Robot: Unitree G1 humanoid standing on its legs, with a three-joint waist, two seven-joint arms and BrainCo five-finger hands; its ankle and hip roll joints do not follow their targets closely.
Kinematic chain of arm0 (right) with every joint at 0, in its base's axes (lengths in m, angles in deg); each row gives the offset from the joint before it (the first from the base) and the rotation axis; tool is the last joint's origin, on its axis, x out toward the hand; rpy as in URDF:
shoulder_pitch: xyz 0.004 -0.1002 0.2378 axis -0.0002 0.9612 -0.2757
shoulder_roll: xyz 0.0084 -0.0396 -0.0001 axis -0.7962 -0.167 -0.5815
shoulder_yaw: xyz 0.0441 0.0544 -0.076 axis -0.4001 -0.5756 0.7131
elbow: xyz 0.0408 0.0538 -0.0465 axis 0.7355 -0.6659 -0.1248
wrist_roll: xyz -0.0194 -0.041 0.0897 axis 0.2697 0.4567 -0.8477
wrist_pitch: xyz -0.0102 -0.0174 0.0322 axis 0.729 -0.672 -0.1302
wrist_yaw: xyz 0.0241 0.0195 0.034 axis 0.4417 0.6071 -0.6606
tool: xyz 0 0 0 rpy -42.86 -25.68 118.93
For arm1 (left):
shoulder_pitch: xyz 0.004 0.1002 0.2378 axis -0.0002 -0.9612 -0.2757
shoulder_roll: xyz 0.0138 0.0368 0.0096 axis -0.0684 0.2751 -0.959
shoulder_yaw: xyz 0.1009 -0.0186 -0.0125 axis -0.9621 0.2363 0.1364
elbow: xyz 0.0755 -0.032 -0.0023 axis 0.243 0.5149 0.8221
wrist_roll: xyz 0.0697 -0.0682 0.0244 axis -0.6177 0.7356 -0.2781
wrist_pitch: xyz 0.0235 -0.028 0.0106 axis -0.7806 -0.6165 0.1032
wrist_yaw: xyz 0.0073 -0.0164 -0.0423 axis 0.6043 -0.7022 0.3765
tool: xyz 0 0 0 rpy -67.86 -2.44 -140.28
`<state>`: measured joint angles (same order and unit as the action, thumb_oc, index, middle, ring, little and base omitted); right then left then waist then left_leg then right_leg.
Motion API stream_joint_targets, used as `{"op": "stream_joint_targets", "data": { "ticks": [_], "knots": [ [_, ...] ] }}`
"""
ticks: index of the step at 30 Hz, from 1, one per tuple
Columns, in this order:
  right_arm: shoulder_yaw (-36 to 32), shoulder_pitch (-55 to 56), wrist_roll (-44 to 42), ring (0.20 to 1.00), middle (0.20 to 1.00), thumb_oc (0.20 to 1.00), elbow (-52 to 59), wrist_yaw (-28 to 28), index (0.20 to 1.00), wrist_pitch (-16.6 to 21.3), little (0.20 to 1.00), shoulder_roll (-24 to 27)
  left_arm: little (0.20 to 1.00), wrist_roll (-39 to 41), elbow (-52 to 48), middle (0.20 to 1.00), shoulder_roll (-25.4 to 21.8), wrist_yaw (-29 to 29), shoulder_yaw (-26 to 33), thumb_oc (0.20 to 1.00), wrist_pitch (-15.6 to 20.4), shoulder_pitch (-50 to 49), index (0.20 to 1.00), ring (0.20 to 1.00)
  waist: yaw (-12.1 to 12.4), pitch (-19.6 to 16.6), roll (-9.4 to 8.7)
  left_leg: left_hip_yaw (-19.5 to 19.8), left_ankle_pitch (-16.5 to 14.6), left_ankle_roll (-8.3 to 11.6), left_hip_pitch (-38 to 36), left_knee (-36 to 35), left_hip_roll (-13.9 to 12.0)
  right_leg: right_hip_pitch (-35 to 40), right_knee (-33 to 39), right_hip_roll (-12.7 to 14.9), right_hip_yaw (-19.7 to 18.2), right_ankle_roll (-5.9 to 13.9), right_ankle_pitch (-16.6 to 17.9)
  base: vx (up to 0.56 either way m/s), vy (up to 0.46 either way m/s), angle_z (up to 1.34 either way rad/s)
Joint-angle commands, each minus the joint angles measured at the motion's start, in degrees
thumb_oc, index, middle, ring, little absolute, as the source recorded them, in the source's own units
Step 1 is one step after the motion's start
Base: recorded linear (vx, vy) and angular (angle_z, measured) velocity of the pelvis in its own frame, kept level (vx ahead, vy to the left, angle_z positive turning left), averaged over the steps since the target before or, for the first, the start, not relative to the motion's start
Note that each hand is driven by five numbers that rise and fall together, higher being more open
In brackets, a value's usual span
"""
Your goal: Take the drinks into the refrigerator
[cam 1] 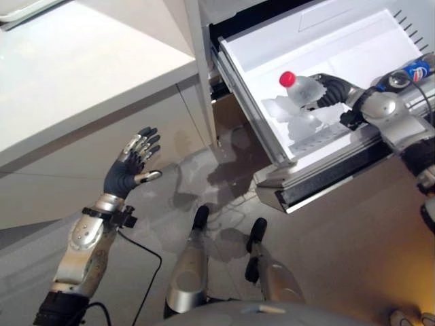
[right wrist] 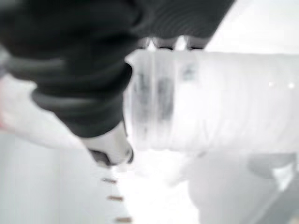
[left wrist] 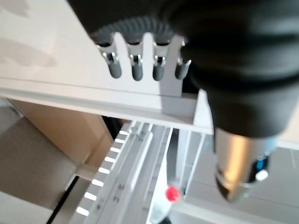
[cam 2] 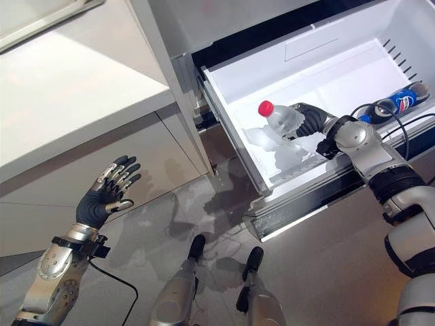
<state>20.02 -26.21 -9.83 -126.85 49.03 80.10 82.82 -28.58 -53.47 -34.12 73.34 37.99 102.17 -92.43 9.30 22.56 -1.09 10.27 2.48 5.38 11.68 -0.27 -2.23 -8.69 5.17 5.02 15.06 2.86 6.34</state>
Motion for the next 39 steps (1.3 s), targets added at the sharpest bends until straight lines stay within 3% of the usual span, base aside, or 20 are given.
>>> {"op": "stream_joint_targets", "data": {
  "ticks": [1, 10, 11, 13, 14, 15, 16, 26, 30, 32, 33, 34, 35, 36, 39],
  "knots": [
    [3.12, 1.35, 6.87, 0.2, 0.2, 0.2, -4.97, 3.76, 0.2, 1.99, 0.2, -2.6, 1.0, -2.61, -3.69, 1.0, -0.77, 0.85, 1.15, 1.0, 3.55, -0.45, 1.0, 1.0, -0.46, 0.94, 0.14, -1.61, -1.21, -3.41, -1.09, -0.86, 2.72, -5.21, -12.23, 1.09, -0.12, 1.22, -9.26, -0.07, -0.003, 0.09],
    [3.78, 0.99, 19.42, 0.2, 0.2, 0.2, -11.1, 5.89, 0.2, 1.17, 0.2, -9.51, 1.0, -3.84, -6.29, 1.0, -0.67, 1.35, 1.45, 1.0, 3.36, -0.18, 1.0, 1.0, -0.01, 1.83, 1.5, -0.79, -0.41, -3.55, -0.36, -1.6, 2.88, -6.05, -12.27, 1.51, 0.42, 1.17, -9.07, -0.03, -0.008, 0.04],
    [3.84, 0.73, 19.89, 0.335, 0.335, 0.335, -10.94, 5.83, 0.335, 1.27, 0.335, -9.57, 1.0, -3.85, -6.47, 1.0, -0.6, 1.31, 1.42, 1.0, 3.3, -0.29, 1.0, 1.0, -0.15, 1.84, 1.54, -0.65, -0.38, -3.56, -0.44, -1.69, 2.9, -5.93, -12.26, 1.55, 0.58, 1.18, -9.09, 0.0, 0.0, 0.0],
    [3.33, 0.96, 20.02, 0.26, 0.26, 0.26, -11.14, 6.52, 0.26, 1.43, 0.26, -9.52, 1.0, -3.73, -6.63, 1.0, -0.48, 1.24, 1.36, 1.0, 3.2, -0.3, 1.0, 1.0, -0.19, 1.72, 1.61, -0.47, -0.37, -3.64, -0.5, -1.75, 2.97, -5.62, -12.08, 1.65, 0.73, 1.22, -9.07, 0.0, 0.0, 0.0],
    [3.03, 1.09, 20.04, 0.507, 0.507, 0.507, -11.45, 6.86, 0.507, 1.42, 0.507, -9.42, 1.0, -3.67, -6.69, 1.0, -0.59, 1.16, 1.31, 1.0, 3.11, -0.25, 1.0, 1.0, -0.21, 1.68, 1.6, -0.48, -0.43, -3.67, -0.52, -1.73, 3.04, -5.44, -11.97, 1.7, 0.82, 1.24, -9.03, 0.0, 0.0, 0.0],
    [3.0, 1.11, 20.05, 0.507, 0.507, 0.507, -11.46, 6.88, 0.507, 1.44, 0.507, -9.42, 1.0, -3.66, -6.69, 1.0, -0.61, 1.16, 1.29, 1.0, 3.1, -0.25, 1.0, 1.0, -0.21, 1.69, 1.6, -0.46, -0.43, -3.67, -0.53, -1.72, 3.04, -5.4, -11.95, 1.7, 0.84, 1.24, -9.02, 0.0, 0.0, 0.0],
    [2.7, 1.17, 20.27, 1.0, 1.0, 1.0, -11.75, 6.86, 1.0, 1.38, 1.0, -9.38, 1.0, -3.8, -6.88, 1.0, -0.99, 1.09, 1.44, 1.0, 2.99, -0.27, 1.0, 1.0, -0.2, 1.53, 1.53, -0.49, -0.6, -3.76, -0.6, -1.6, 3.17, -5.03, -11.71, 1.78, 0.87, 1.32, -8.91, 0.0, 0.0, 0.0],
    [2.21, 0.38, 18.56, 1.0, 1.0, 1.0, -5.37, 6.62, 1.0, 2.15, 1.0, -6.28, 1.0, -3.53, -7.09, 1.0, -2.45, -0.09, 2.76, 1.0, 2.65, -0.8, 1.0, 1.0, -0.56, 0.35, 0.72, -1.12, -1.51, -3.91, -1.72, -0.88, 3.59, -3.32, -10.59, 2.09, 0.35, 1.57, -8.33, -0.01, 0.01, 0.01],
    [2.12, -1.41, 16.71, 1.0, 1.0, 1.0, 4.97, 6.51, 1.0, 3.17, 1.0, 0.19, 1.0, -3.41, -7.36, 1.0, -3.23, -0.6, 3.86, 1.0, 2.29, -0.85, 1.0, 1.0, -1.65, -1.21, -0.45, -2.23, -2.51, -4.03, -2.66, 0.16, 3.94, -1.93, -9.52, 2.18, -0.46, 1.76, -7.65, 0.0, 0.043, -0.01],
    [0.31, -1.01, 15.0, 1.0, 1.0, 1.0, 12.51, 6.79, 1.0, 3.65, 1.0, 5.76, 1.0, -3.77, -7.95, 1.0, -3.87, -0.7, 4.5, 1.0, 2.16, -0.98, 1.0, 1.0, -2.55, -2.0, -1.15, -2.88, -3.24, -4.1, -3.16, 0.95, 4.05, -0.94, -8.96, 2.26, -0.83, 1.92, -7.33, 0.01, 0.045, -0.01],
    [0.25, -0.96, 15.01, 1.0, 1.0, 1.0, 12.54, 6.78, 1.0, 3.63, 1.0, 5.78, 1.0, -3.77, -7.95, 1.0, -3.89, -0.69, 4.48, 1.0, 2.16, -0.96, 1.0, 1.0, -2.54, -2.05, -1.17, -2.86, -3.21, -4.11, -3.1, 0.95, 4.07, -0.98, -8.92, 2.27, -0.82, 1.92, -7.3, 0.04, 0.065, -0.02],
    [-3.16, 1.7, 12.91, 1.0, 1.0, 1.0, 20.73, 7.33, 1.0, 4.89, 1.0, 11.35, 1.0, -4.28, -8.08, 1.0, -4.02, -0.67, 5.15, 1.0, 2.12, -1.27, 1.0, 1.0, -3.65, -2.81, -1.72, -3.47, -3.96, -4.25, -3.65, 1.63, 4.14, -0.25, -8.72, 2.24, -1.49, 2.1, -7.17, 0.02, 0.045, -0.01],
    [-3.32, 1.86, 12.93, 1.0, 1.0, 1.0, 20.81, 7.31, 1.0, 4.86, 1.0, 11.39, 1.0, -4.28, -8.08, 1.0, -4.08, -0.67, 5.1, 1.0, 2.12, -1.25, 1.0, 1.0, -3.6, -2.86, -1.76, -3.46, -3.94, -4.25, -3.6, 1.63, 4.15, -0.28, -8.69, 2.25, -1.49, 2.11, -7.14, 0.06, 0.094, -0.03],
    [-10.1, 7.48, 10.42, 1.0, 1.0, 1.0, 27.28, 8.93, 1.0, 6.28, 1.0, 16.68, 1.0, -5.15, -8.28, 1.0, -3.94, -0.45, 5.98, 1.0, 2.47, -1.94, 1.0, 1.0, -4.98, -3.91, -2.18, -4.04, -4.74, -4.48, -4.34, 2.31, 4.37, 0.77, -8.55, 2.25, -1.86, 2.28, -7.11, 0.06, 0.07, -0.05],
    [-21.92, 18.1, 8.09, 1.0, 1.0, 1.0, 34.99, 10.56, 1.0, 9.04, 1.0, 22.71, 1.0, -5.86, -8.38, 1.0, -3.52, -0.31, 7.58, 1.0, 2.71, -3.46, 1.0, 1.0, -7.05, -5.61, -2.72, -4.9, -5.75, -4.85, -5.54, 2.79, 4.47, 2.08, -8.61, 2.19, -2.6, 2.55, -7.28, 0.07, 0.065, -0.12]
  ]
}}
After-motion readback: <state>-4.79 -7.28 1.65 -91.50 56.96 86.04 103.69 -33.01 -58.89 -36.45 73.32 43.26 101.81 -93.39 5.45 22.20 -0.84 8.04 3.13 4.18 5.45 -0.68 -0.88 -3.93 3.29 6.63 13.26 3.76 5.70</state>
